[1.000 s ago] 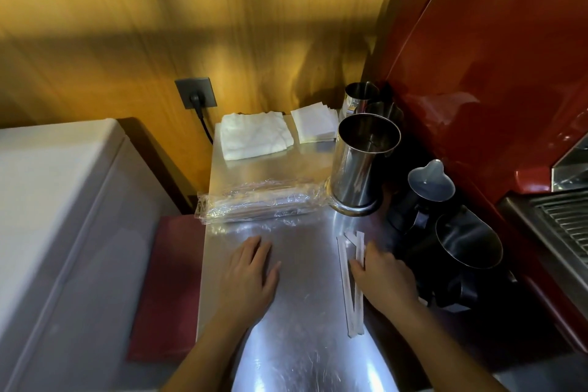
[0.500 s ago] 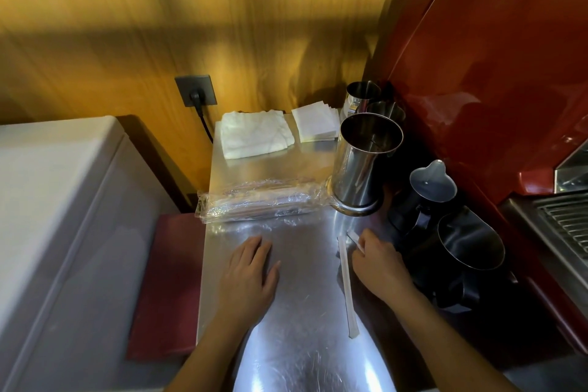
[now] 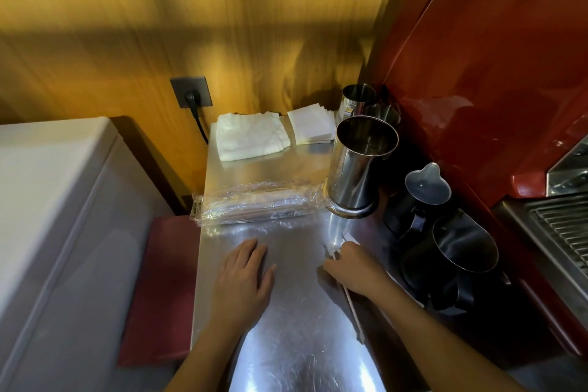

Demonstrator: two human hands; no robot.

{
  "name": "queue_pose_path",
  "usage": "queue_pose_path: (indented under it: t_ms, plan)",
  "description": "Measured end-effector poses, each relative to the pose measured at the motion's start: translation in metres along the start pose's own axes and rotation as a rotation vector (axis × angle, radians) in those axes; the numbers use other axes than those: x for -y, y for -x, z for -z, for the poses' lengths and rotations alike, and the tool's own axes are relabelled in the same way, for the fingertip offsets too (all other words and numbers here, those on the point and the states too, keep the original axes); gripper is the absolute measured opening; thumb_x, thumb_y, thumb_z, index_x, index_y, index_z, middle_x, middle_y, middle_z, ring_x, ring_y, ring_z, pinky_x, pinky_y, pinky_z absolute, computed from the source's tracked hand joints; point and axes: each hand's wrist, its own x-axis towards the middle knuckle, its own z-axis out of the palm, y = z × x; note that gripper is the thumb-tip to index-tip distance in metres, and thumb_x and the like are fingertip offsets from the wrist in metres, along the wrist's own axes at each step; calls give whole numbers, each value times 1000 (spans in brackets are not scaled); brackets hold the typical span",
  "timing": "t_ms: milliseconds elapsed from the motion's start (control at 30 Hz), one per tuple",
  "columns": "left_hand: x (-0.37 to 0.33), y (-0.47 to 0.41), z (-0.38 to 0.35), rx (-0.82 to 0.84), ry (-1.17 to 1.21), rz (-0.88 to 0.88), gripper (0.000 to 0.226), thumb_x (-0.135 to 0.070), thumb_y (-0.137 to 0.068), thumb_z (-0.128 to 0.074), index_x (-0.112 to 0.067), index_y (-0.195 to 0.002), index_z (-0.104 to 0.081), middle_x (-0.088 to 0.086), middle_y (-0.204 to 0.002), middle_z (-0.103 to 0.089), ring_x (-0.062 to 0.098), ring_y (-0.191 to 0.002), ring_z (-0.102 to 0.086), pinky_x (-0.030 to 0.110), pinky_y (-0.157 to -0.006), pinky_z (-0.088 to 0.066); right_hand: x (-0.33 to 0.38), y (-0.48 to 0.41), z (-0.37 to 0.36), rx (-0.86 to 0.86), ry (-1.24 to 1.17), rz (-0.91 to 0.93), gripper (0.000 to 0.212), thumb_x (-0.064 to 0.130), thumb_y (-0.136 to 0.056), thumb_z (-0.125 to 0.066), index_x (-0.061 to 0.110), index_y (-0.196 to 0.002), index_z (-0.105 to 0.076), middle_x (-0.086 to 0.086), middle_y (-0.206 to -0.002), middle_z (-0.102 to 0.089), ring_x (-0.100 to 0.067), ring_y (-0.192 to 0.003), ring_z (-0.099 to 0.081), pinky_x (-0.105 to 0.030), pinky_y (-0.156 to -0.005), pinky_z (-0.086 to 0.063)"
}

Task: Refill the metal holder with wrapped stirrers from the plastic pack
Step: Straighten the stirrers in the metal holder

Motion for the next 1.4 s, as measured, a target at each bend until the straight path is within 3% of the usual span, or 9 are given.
queue_pose_path:
  t_ms: [100,167,300,600,700,833,933,1133,1400]
  plan:
    - [1,0,0,3,-3,2,53,-43,-85,-39,-6,-115,-61,15,-121,-62,32,-110,-58,45,-91,-49,4,-2,7,14,-151,-26,23,30,-80,-43,11,-77,-54,3,-81,-53,-21,-73,-51,-32,-66,-39]
    - [2,0,-1,5,0,3,52,-43,-85,-40,-6,-114,-62,15,-120,-63,33,-109,-59,46,-90,-50,15,4,21,33,-246,6,23,29,-80,-41,16,-64,-50,4,-67,-51,-9,-62,-47,-29,-58,-35]
    - [4,-1,-3,15,13,9,52,-43,-84,-40,-6,-114,-62,15,-120,-63,34,-108,-59,46,-89,-51,47,28,68,-153,-504,155,26,26,-67,-47,19,-43,-53,7,-34,-42,-4,-34,-38,-24,-45,-28]
    - [3,-2,-5,-41,13,18,81,-63,-89,-14,-4,-107,-66,17,-112,-67,33,-102,-64,47,-88,-49,104,42,180,-332,-1123,493,39,27,-97,-39,17,-59,-37,0,-55,-34,-14,-51,-36,-31,-57,-35]
    - [3,-3,-6,-67,10,17,81,-62,-90,-15,-2,-101,-69,18,-107,-69,33,-95,-67,42,-84,-53,114,38,205,-428,-1117,660,31,26,-98,-36,12,-72,-47,-1,-60,-46,-13,-58,-51,-34,-67,-48]
    - [1,-6,-3,-63,27,6,81,-59,-91,-15,-3,-91,-73,17,-99,-72,31,-87,-70,32,-83,-43,124,21,223,-568,-1105,741,19,17,-95,-39,10,-82,-51,1,-62,-49,-12,-60,-52,-34,-69,-48]
    - [1,-8,0,-61,11,-22,82,-60,-90,-14,-4,-87,-74,17,-95,-73,30,-81,-71,30,-70,-52,124,0,217,-586,-983,633,16,14,-93,-44,10,-82,-53,0,-61,-48,-12,-59,-51,-29,-66,-49]
    - [0,-12,1,-79,-10,-31,79,-59,-91,-16,-7,-81,-75,15,-90,-75,28,-74,-72,28,-76,-38,102,-35,184,-422,-789,371,24,10,-93,-44,14,-71,-54,-2,-59,-51,-16,-60,-53,-28,-66,-48]
    - [4,-11,-1,-23,18,-5,77,-60,-90,-18,-7,-87,-74,14,-96,-73,28,-83,-71,29,-79,-38,90,-37,184,-305,-555,306,10,11,-85,-58,15,-76,-61,-3,-78,-63,-18,-81,-59,-27,-72,-46]
